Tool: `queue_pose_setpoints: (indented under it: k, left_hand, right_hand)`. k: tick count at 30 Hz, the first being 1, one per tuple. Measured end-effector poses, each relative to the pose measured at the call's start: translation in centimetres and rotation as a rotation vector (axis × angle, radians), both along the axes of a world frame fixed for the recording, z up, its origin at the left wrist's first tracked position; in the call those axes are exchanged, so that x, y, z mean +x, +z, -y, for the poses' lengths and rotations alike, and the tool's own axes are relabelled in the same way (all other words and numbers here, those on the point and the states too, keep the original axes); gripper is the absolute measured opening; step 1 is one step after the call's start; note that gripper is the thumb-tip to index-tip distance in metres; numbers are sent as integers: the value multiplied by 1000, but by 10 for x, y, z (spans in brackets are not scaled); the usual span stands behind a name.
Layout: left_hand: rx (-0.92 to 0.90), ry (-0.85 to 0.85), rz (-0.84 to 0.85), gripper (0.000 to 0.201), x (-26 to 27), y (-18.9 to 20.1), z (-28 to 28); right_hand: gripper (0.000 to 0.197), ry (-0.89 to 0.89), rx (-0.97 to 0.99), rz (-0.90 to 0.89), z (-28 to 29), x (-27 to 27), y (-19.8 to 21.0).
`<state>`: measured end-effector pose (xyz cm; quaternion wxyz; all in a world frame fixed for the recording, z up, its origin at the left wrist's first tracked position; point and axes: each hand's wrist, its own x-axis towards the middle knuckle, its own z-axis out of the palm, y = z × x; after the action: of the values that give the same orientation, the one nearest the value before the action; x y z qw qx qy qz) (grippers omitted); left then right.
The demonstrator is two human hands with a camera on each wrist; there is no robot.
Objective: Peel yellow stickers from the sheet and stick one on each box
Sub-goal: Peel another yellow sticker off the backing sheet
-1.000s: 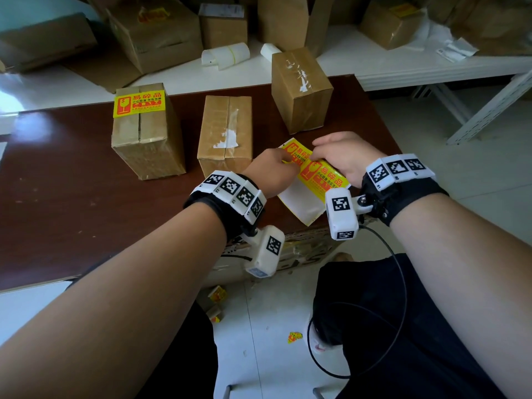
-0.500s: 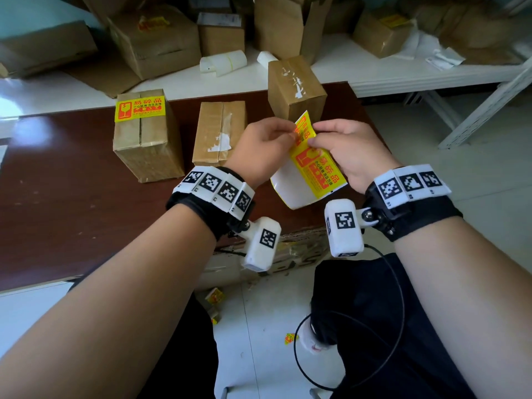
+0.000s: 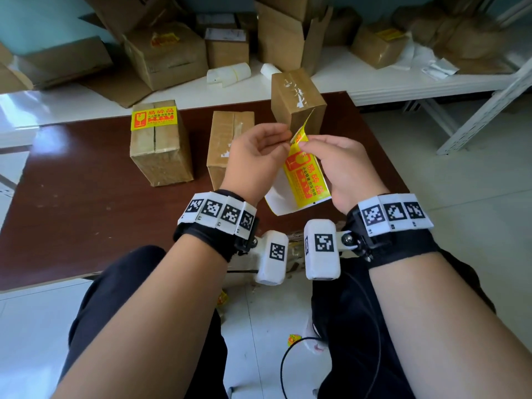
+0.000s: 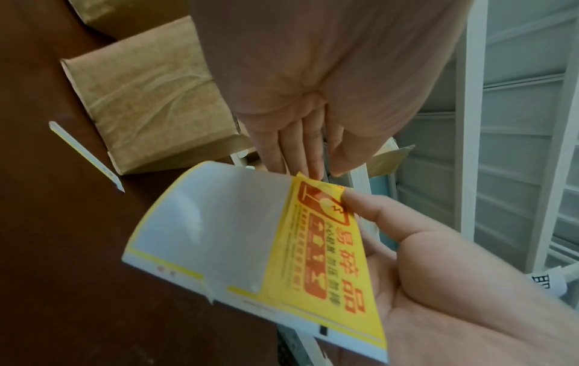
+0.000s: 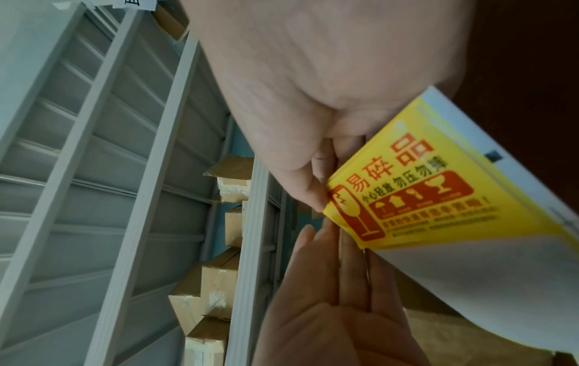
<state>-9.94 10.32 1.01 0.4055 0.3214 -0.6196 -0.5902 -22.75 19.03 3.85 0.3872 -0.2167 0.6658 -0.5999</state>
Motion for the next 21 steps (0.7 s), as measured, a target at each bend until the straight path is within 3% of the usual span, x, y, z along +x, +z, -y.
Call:
queue_pose_setpoints:
  k: [5,16,21]
  left_hand:
    - [-92,-86,24,33,10,1,0]
    - [-203,4,95,24,7,0,17]
    - [-209,-6,84,32,4,0,15]
  right_hand:
    - [12,13,-47,-30,-1,8,2]
    - [6,99,-49,-186,13,1,7]
    - [12,100,-42,-300,12,0,6]
